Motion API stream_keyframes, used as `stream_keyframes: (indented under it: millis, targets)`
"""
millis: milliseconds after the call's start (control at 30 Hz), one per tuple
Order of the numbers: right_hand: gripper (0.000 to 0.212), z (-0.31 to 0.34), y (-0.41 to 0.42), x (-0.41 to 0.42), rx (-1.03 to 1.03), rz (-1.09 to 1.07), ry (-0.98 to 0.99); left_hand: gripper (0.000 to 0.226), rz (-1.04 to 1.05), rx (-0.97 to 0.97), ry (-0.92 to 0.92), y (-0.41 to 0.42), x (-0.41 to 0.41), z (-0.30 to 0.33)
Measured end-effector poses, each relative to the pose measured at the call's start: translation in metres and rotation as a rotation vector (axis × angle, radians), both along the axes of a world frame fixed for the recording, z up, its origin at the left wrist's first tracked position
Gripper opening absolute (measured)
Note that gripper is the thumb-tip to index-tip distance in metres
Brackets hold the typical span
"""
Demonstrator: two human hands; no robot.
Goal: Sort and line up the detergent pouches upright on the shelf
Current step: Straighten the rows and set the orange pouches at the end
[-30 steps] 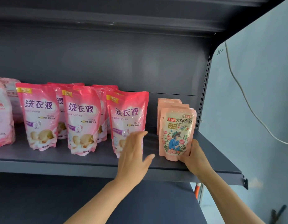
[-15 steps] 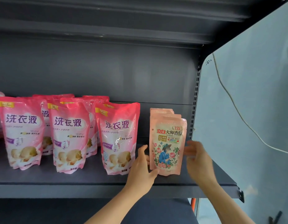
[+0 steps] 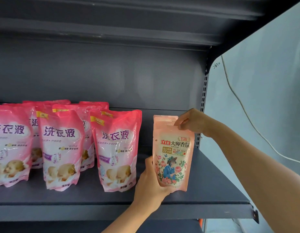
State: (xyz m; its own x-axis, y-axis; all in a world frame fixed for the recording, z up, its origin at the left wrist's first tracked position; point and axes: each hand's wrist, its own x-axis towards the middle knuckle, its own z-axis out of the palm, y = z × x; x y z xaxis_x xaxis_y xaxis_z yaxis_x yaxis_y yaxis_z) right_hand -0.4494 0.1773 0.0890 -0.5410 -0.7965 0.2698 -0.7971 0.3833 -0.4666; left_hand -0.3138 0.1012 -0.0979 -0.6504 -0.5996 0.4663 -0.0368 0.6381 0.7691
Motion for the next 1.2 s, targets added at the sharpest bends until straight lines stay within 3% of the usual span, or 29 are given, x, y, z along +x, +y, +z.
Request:
stream_keyframes:
  millis: [400, 700, 800, 1000, 1200]
  targets:
    - [0.019, -0.007, -0.013, -0.005, -0.096, -0.038, -0.082, 0.08, 0.051, -0.033, -0.01, 0.0, -0.002, 0.002]
    - [0.025, -0.004, -0.008, 0.0, -0.052, 0.006, -0.13, 0.079, 0.063, -0.055, -0.028, 0.001, 0.0, 0.003]
    - [0.028, -0.005, -0.003, 0.003, -0.137, 0.04, -0.164, 0.078, 0.058, -0.043, -0.029, 0.002, 0.001, 0.004]
    - [0.032, -0.015, 0.023, 0.017, -0.365, -0.011, 0.045, 0.085, 0.07, -0.056, -0.062, 0.004, 0.004, 0.006]
    - [0.046, -0.05, 0.056, 0.055, -0.404, 0.036, 0.315, 0.092, 0.134, -0.111, -0.101, 0.016, 0.027, 0.01]
